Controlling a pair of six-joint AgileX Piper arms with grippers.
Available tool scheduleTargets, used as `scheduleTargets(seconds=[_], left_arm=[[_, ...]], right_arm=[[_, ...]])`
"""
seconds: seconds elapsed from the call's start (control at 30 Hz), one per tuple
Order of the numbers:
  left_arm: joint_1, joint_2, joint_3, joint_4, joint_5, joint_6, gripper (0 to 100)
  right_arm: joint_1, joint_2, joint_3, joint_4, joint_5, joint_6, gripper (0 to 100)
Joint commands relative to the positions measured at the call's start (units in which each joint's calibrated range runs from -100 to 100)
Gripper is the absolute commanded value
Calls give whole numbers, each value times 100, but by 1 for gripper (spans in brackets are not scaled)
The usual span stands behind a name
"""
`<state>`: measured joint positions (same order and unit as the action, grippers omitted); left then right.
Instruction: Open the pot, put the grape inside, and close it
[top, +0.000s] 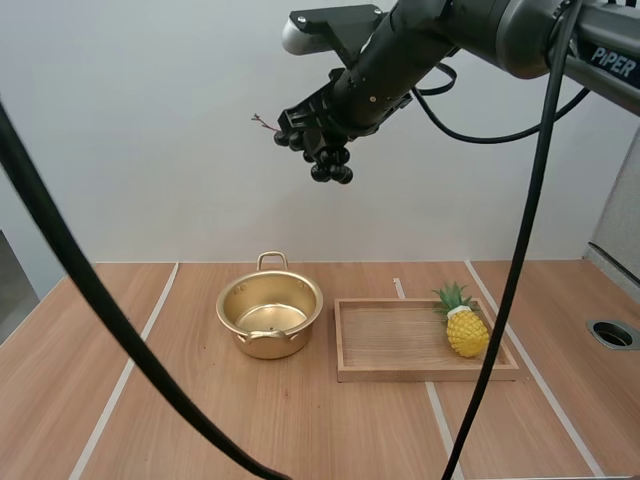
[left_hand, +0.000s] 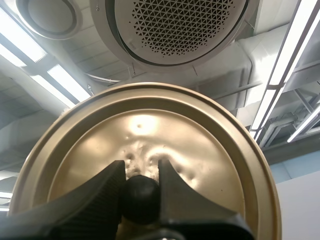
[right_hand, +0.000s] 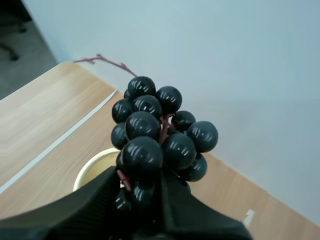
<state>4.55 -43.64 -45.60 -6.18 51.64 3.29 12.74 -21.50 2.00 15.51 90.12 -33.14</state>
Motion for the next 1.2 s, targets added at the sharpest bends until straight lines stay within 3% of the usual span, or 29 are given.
scheduleTargets(seconds=[0.0, 0.37, 0.57, 0.73, 0.97, 1.17], left_arm=[[4, -15, -8, 68, 21, -19, 0], [4, -54, -8, 68, 21, -19, 0], [4, -149, -8, 68, 21, -19, 0], [4, -175, -8, 68, 51, 166, 0], [4, -221, -8, 68, 176, 209, 0], [4, -251, -21, 68, 209, 309, 0]], right_arm=[[111, 252, -38, 151, 560, -151, 0], [540, 1236, -38, 128, 407, -196, 0], [790, 1696, -38, -634, -114, 44, 0], [926, 2093, -24, -755, -369, 68, 0], [1070, 2736, 17, -1982, -495, 610, 0], [1070, 3067, 17, -2043, -495, 646, 0]])
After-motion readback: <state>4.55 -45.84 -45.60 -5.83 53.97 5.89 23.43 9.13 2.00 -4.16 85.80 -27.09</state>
